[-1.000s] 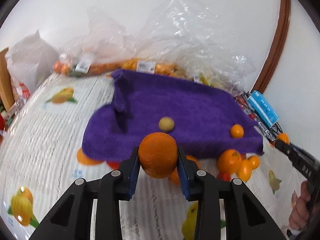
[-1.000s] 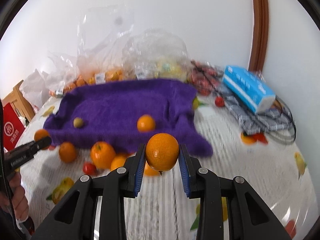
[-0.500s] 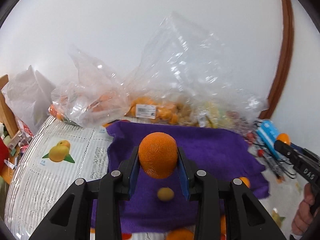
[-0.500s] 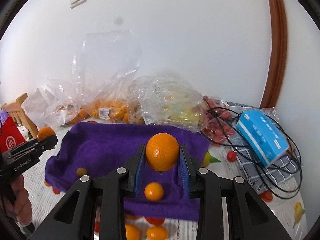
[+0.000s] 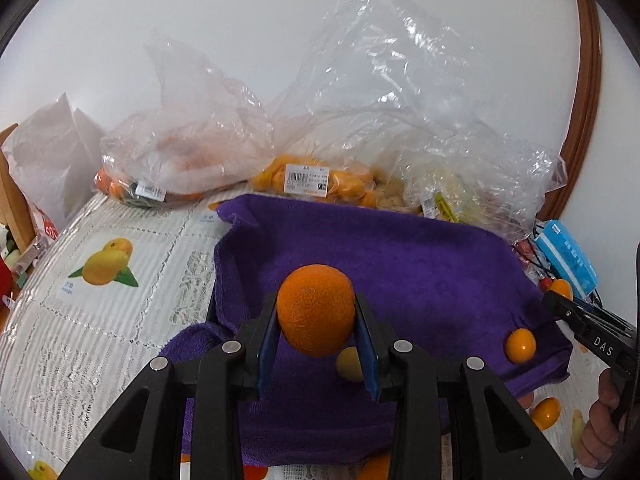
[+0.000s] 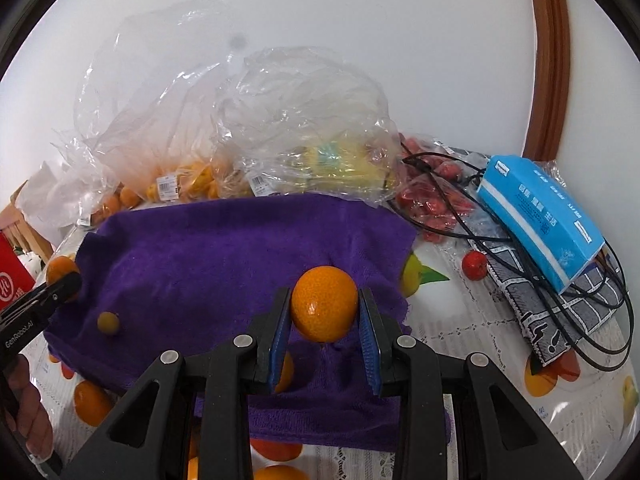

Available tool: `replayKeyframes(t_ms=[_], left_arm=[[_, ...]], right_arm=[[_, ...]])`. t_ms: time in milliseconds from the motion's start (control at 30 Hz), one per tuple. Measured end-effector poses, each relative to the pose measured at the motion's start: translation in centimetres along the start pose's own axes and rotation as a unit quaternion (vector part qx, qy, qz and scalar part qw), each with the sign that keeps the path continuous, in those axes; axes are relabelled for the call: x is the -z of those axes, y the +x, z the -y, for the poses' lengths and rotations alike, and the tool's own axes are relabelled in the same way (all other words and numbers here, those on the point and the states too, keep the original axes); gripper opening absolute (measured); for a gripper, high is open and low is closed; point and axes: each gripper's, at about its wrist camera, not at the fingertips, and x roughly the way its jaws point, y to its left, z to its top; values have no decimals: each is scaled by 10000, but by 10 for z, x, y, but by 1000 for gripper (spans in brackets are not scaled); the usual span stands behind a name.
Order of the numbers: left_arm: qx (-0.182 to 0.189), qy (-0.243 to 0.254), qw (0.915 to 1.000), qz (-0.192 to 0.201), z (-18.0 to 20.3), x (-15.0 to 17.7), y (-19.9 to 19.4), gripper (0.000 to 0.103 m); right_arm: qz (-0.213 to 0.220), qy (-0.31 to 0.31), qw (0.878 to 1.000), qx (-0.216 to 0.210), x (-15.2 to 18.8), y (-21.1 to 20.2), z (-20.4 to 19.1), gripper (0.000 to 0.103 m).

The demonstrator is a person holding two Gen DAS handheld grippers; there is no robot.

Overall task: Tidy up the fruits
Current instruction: 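Lift both held oranges and carry them over the purple towel, then lower the right tool's orange onto the towel and open it while the left tool lowers its orange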

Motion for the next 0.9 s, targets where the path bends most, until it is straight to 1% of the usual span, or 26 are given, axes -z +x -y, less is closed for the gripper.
replayKeyframes(t_ms=[67, 200, 400, 667, 900], left_arm=[[6, -43, 10000, -53, -2, 1, 4, 33], [-49, -120, 9998, -127, -4, 2, 8, 33], [-142, -185, 9995, -212, -7, 4, 14, 33], [-100, -306, 9990, -311, -12, 3, 17, 33], [-109, -269, 9990, -351, -11, 3, 18, 33]], right_arm=[[-47, -27, 10000, -50, 2, 3, -1, 32], [-68, -144, 9999, 67, 2, 8, -5, 32], [-219, -26, 9997, 59, 4, 16, 1, 32], [-297, -114, 9995, 11, 6, 21, -3, 32], [-373, -188, 9991, 8, 9, 26, -5, 32]])
